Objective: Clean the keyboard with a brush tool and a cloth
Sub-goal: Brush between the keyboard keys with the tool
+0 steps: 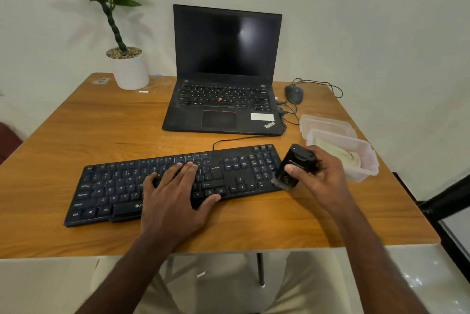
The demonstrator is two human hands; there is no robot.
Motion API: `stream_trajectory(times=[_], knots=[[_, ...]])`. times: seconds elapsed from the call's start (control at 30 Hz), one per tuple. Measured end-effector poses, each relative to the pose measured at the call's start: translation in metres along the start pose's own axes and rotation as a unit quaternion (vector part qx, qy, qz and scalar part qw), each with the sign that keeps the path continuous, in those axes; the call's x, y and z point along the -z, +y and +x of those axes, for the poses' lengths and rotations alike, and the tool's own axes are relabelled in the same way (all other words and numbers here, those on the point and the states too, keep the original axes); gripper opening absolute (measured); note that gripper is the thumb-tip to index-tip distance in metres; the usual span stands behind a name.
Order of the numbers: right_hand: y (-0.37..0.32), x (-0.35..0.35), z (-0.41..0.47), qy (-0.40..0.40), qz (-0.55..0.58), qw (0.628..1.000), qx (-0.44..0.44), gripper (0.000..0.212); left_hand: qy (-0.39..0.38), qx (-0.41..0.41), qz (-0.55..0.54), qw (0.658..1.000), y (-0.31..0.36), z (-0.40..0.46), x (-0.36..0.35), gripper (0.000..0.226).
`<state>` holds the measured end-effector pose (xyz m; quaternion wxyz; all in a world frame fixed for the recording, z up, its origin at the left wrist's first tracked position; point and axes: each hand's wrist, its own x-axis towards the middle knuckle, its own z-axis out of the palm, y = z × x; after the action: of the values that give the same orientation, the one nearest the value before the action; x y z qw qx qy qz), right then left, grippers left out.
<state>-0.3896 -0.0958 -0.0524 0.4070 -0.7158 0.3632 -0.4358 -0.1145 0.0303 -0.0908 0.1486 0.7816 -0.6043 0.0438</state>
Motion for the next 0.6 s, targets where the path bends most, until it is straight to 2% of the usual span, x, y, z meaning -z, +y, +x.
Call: stream_trajectory(times=[0.07,0.17,0.3,0.47,0.6], knots=[[0.001,0.012,0.003,0.031,-0.041,0.998,0.021,0.022,0.001,-0.002,-0.001,1.0,0.0,0.0,0.0,0.09],[0.004,0.013,0.001,0.085,-0.025,0.996,0.032,0.023,0.003,-0.001,0.0,1.0,0.0,0.0,-0.001,0.091],[0.004,-0.005,-0.012,0.079,0.001,0.997,-0.002,0.025,0.001,0.001,0.001,1.0,0.0,0.0,0.001,0.091],[0.004,0.006,-0.009,0.147,-0.007,0.989,0.001,0.025,0.0,0.001,-0.001,1.0,0.0,0.0,0.0,0.09],[0.006,0.001,-0.015,0.133,0.002,0.991,-0.01,0.023,0.002,0.0,0.003,1.0,0.0,0.0,0.0,0.089]])
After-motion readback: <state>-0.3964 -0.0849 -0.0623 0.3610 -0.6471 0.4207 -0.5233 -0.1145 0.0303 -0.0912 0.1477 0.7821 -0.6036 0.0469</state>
